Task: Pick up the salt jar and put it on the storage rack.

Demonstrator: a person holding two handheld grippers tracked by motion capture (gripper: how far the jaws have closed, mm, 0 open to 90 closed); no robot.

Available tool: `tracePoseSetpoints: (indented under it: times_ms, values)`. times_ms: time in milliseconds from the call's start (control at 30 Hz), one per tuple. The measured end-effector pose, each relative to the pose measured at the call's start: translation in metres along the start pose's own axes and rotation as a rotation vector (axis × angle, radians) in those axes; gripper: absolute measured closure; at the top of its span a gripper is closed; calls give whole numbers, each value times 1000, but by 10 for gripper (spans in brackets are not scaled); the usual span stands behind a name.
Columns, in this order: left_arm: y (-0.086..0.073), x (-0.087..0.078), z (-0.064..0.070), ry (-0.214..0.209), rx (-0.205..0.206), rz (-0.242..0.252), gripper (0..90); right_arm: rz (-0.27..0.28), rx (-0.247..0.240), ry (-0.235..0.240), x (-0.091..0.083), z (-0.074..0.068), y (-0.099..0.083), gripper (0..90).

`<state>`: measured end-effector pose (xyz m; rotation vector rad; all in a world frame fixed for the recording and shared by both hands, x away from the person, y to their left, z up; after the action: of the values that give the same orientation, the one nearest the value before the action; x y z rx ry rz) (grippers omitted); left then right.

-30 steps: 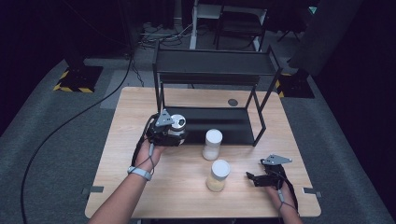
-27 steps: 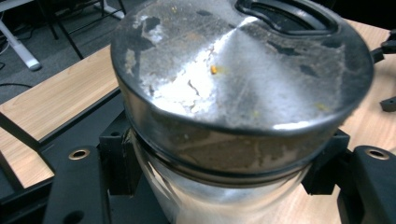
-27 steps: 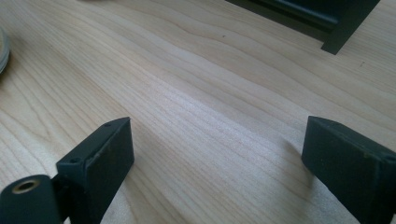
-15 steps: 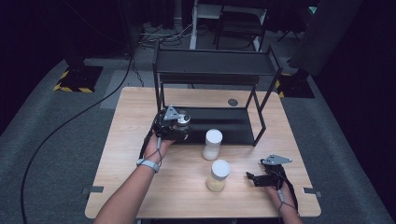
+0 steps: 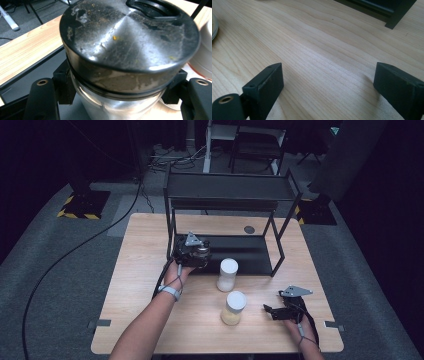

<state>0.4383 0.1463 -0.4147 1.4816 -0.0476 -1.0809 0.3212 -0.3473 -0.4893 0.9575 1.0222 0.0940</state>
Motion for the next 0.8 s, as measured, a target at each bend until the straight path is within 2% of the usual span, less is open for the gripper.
tracePoseSetpoints:
  times_ms: [467, 800]
  values:
    - [-4, 24, -8, 21, -18, -25, 301, 1, -3, 3, 0, 0, 0, 87]
    - [-9, 34, -12, 25, -35, -33, 301, 2, -6, 6, 0, 0, 0, 87]
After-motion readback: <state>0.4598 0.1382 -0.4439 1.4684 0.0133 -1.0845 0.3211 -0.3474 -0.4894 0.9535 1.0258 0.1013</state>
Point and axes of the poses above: each handheld gripper's, and its own axes: x roughly forward along the jaws, y roughly out of its top, z roughly to its right, the point moved 5 cm from there along x, roughly forward along the jaws, and after that the axes turned 13 degrees about -x, right-handed, at the moved point
